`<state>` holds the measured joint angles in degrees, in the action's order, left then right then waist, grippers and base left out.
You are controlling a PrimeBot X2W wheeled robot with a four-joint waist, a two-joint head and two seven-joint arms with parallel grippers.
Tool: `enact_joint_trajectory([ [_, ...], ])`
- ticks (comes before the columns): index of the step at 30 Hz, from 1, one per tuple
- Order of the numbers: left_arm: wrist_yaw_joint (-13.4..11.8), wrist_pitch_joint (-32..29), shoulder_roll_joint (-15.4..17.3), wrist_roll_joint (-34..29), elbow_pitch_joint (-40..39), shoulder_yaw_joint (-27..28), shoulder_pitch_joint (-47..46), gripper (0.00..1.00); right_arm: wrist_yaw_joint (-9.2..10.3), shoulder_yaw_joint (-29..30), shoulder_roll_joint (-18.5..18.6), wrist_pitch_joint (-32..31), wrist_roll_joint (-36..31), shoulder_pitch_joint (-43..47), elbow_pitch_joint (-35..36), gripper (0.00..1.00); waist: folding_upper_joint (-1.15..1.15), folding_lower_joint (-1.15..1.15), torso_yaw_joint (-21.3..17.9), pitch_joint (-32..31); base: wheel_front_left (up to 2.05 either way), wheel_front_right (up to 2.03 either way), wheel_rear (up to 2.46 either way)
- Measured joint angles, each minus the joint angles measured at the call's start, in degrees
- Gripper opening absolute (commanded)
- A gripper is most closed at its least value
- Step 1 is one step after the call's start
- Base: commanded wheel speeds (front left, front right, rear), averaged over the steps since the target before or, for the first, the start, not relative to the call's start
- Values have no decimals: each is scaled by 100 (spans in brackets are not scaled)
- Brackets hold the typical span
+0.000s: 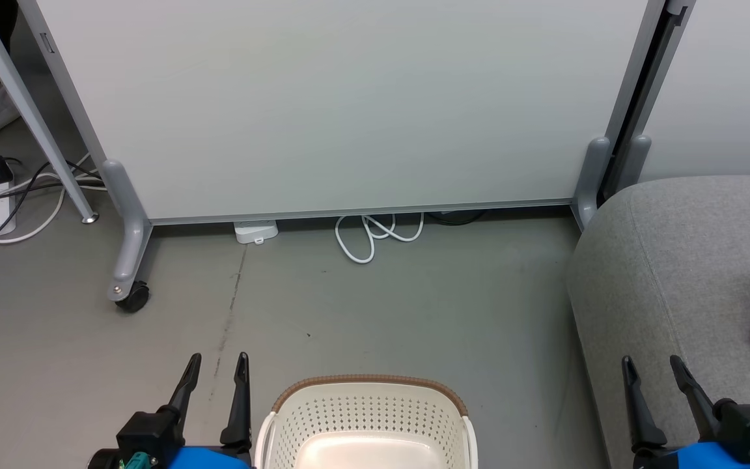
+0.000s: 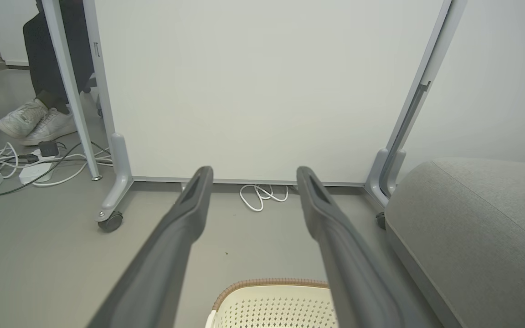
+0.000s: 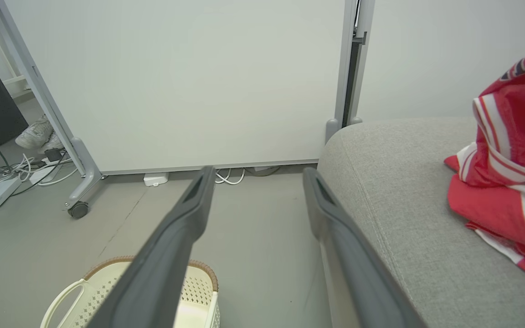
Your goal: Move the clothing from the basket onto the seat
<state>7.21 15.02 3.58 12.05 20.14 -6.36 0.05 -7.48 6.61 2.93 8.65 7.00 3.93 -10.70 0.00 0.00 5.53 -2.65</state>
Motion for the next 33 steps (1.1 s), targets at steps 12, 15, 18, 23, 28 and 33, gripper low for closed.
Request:
enact_joint_trajectory([
  [12, -3, -33, -32, 74, 297, -36, 227, 0, 0, -27, -49, -29, 21, 19, -366, 0, 0, 1, -3, -3, 0, 0, 0],
  [15, -3, -37, -34, 81, 397, -36, 289, 0, 0, -31, -66, -33, 22, 21, -472, 0, 0, 1, -4, -3, 0, 0, 0],
  [18, -3, -111, -36, 323, 415, -12, 339, 0, 0, -24, -76, -103, 272, 19, -527, 0, 0, 2, -16, 4, 0, 0, 0],
  [23, -3, -243, -35, 866, 365, 46, 334, 0, 0, -21, -76, -207, 839, 5, -525, 0, 0, 1, -38, 16, 0, 0, 0],
  [28, -3, -378, -35, 1374, 303, 141, 305, 0, 0, -24, -76, -278, 1385, -14, -515, 0, 0, 2, -60, 27, 0, 0, 0],
  [33, -4, -491, -35, 1860, 232, 208, 224, 0, 0, -26, -76, -364, 1893, -36, -500, 0, 0, 2, -83, 38, 0, 0, 0],
])
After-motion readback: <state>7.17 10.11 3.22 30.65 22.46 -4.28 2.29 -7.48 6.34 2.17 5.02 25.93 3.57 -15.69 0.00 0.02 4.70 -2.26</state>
